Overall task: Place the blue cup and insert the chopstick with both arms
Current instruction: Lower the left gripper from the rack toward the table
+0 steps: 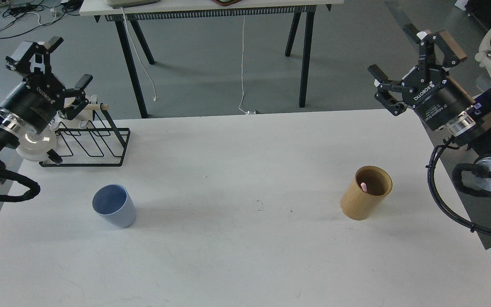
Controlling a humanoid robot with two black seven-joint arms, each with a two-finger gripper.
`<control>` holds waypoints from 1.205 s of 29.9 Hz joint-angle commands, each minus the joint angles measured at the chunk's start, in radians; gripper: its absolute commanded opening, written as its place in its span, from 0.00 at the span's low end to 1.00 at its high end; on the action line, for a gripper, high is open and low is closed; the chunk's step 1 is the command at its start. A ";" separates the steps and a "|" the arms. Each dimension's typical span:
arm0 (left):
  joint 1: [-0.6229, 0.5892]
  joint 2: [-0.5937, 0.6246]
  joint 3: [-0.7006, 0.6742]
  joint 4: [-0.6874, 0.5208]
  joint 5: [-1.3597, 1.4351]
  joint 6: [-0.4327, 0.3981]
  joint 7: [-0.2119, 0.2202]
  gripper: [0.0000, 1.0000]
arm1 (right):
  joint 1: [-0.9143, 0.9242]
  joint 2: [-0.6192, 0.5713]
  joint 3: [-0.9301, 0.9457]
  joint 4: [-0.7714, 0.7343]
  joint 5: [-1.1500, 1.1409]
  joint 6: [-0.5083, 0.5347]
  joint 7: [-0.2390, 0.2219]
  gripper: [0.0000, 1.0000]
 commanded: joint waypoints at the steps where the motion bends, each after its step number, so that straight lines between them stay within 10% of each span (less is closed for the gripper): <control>1: 0.001 0.005 0.002 -0.006 -0.002 0.000 0.000 1.00 | 0.000 0.010 0.002 -0.001 0.000 -0.002 0.000 0.99; 18: 0.016 -0.028 -0.059 0.024 -0.007 0.000 0.000 1.00 | 0.000 0.001 0.008 0.002 0.000 0.007 0.000 0.99; 36: 0.016 0.529 0.043 -0.611 0.624 0.000 0.000 1.00 | 0.000 -0.027 0.097 -0.010 -0.002 0.012 0.000 0.99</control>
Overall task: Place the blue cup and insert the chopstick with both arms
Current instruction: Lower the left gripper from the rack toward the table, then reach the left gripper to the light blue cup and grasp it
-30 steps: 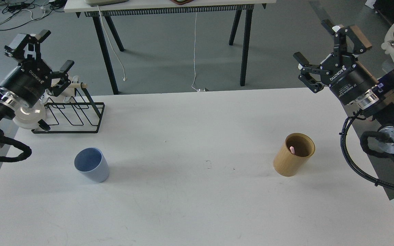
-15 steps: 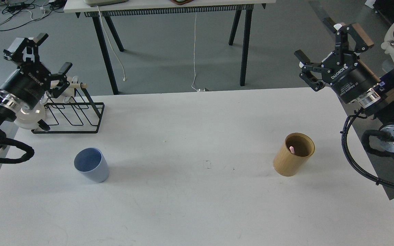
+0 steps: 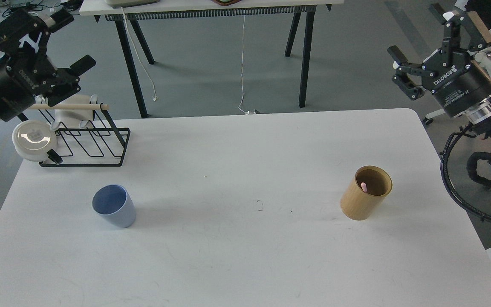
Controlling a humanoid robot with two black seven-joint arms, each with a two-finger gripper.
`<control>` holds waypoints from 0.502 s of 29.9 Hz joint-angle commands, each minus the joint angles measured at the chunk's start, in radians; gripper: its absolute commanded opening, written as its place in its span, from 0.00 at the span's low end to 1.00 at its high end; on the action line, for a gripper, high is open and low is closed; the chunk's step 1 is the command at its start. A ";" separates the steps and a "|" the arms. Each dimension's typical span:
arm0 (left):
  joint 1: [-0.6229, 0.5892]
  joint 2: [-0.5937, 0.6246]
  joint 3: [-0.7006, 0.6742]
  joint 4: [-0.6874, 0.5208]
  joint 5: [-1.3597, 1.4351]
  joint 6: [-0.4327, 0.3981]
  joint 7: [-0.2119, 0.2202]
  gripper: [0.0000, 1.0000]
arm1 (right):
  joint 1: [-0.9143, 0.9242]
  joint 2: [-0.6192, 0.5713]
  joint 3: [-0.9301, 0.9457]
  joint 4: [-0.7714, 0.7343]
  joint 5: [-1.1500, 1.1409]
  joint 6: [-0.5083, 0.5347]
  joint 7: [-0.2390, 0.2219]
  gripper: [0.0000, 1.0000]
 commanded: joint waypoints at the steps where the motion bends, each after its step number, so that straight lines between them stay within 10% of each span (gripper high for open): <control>1: 0.006 0.150 0.096 -0.087 0.269 0.000 0.000 1.00 | 0.000 0.001 0.005 -0.002 -0.002 -0.001 0.000 0.99; 15: 0.023 0.195 0.265 0.005 0.773 0.000 0.000 1.00 | -0.025 0.000 0.005 -0.068 0.000 -0.001 0.000 0.99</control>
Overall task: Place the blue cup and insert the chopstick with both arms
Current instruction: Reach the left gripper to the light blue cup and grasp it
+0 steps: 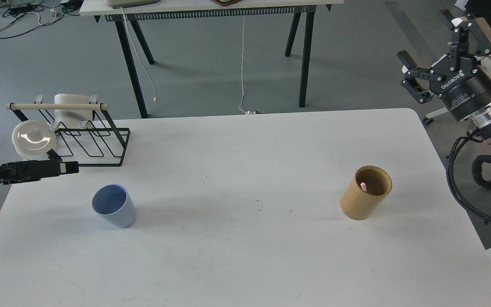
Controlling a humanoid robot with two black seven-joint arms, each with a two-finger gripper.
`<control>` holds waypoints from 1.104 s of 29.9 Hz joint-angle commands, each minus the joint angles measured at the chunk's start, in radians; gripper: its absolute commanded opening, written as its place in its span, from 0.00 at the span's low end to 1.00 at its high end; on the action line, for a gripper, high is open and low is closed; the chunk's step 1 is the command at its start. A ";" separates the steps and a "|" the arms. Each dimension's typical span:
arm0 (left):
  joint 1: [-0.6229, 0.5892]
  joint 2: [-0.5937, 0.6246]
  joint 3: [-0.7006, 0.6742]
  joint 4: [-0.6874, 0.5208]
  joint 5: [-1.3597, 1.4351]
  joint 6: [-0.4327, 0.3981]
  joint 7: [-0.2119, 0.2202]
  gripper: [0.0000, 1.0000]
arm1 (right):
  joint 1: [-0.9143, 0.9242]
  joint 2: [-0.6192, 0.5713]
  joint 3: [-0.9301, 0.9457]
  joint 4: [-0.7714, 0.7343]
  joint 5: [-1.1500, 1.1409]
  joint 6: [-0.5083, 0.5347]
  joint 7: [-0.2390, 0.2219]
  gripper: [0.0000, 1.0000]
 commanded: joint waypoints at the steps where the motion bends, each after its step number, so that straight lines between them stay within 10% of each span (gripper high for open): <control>1: 0.009 -0.040 0.039 0.054 0.059 0.000 0.000 1.00 | -0.004 -0.001 0.001 -0.009 0.000 0.001 0.000 0.99; 33: 0.006 -0.407 0.050 0.392 0.184 0.000 0.000 0.96 | -0.016 -0.035 0.003 -0.007 0.000 0.001 0.000 0.99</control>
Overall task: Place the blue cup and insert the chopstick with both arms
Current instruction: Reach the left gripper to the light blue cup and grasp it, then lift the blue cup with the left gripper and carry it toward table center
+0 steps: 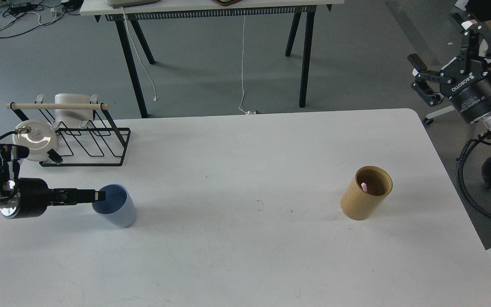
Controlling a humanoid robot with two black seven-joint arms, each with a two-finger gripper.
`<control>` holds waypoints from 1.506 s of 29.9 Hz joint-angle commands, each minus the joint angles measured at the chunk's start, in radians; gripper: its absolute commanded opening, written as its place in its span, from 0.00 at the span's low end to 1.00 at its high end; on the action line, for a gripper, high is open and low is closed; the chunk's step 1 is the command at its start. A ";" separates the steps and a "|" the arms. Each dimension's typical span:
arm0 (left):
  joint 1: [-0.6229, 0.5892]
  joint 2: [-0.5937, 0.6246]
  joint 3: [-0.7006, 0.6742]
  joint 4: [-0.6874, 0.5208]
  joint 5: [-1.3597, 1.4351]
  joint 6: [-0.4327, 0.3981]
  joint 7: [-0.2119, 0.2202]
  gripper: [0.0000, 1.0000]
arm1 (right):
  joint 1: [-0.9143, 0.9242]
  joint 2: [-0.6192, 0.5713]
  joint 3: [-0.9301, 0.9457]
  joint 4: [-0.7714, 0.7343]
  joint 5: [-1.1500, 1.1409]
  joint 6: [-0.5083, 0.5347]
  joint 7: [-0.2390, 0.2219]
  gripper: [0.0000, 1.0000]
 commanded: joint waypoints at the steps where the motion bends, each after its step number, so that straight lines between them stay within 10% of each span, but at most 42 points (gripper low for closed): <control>1: -0.005 -0.015 -0.001 0.001 0.001 0.000 0.000 0.95 | -0.005 -0.007 0.001 0.000 0.000 0.000 0.000 0.99; 15: 0.000 -0.030 -0.002 -0.001 -0.004 0.000 0.000 0.60 | -0.011 -0.009 0.002 -0.002 0.000 0.000 0.000 0.99; 23: 0.002 -0.021 -0.004 -0.001 -0.007 0.000 0.000 0.07 | -0.012 -0.015 0.002 -0.002 0.000 -0.002 0.000 0.99; 35: 0.002 0.013 -0.011 -0.044 -0.018 0.000 0.000 0.01 | -0.017 -0.027 0.005 -0.002 0.000 -0.006 0.000 0.99; 45: -0.176 0.100 -0.091 -0.349 -0.119 0.000 0.000 0.01 | -0.018 -0.025 0.163 -0.163 0.009 -0.011 0.000 0.99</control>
